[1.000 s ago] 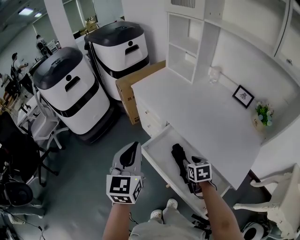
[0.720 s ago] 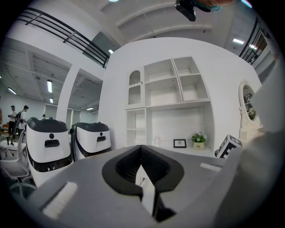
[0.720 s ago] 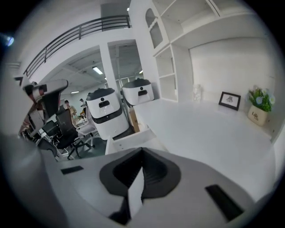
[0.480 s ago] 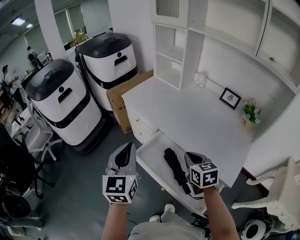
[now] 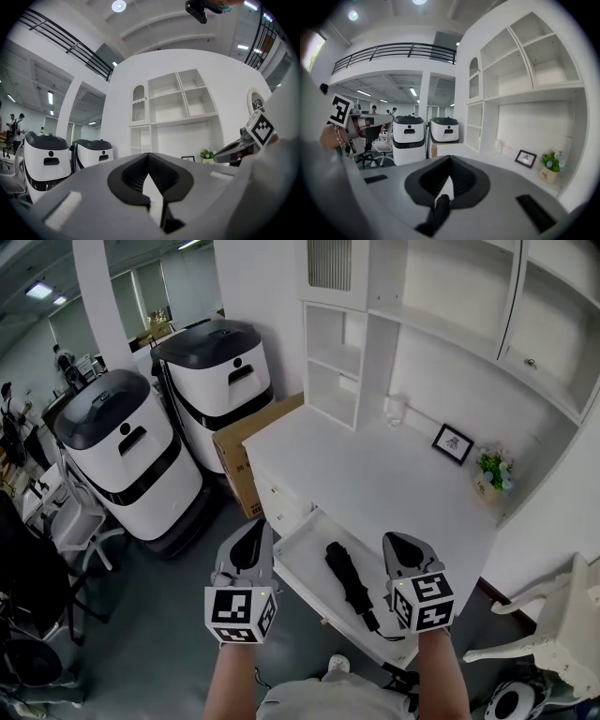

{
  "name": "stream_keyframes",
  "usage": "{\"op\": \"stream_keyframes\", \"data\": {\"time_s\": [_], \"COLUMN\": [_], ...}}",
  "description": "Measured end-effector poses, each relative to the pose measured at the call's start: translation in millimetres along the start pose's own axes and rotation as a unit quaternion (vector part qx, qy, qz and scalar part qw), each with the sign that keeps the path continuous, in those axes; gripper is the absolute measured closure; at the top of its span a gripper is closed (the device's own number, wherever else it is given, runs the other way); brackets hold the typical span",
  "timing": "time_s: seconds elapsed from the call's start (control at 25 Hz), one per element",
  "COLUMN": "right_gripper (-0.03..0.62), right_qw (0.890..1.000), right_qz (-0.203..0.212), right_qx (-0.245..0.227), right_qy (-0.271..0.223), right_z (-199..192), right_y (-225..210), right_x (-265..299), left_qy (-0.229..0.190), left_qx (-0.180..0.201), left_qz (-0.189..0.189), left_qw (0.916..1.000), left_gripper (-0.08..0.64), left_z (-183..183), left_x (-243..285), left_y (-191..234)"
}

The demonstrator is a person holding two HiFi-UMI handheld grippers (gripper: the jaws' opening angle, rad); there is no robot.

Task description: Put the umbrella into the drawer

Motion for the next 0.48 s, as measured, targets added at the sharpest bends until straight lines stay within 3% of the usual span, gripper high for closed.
{"op": "stream_keyframes", "data": {"time_s": [0.48], "right_gripper": [0.586], "right_qw": [0.991], "right_qz": [-0.054], "right_qx": [-0.033], "right_qy": [-0.118], "right_z": [64.0], "right_y": [-3.7], "right_x": [-70.7], "left_qy": [-0.050], "left_qx": [0.041], "left_qz": [0.002], "left_qw": [0.9979], "left_gripper": [0.551], "left_z": [36.8], "left_x": [-6.7], "left_y": [-2.8]}}
Point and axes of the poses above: the fingertips, and each gripper's own axes: x forward along the fingers, y to its left, z out of its top, the point moved 8 cm from there along -x, backward along the fingers, and after that the axes turned 5 degrees about x, right-handed, at the moved point
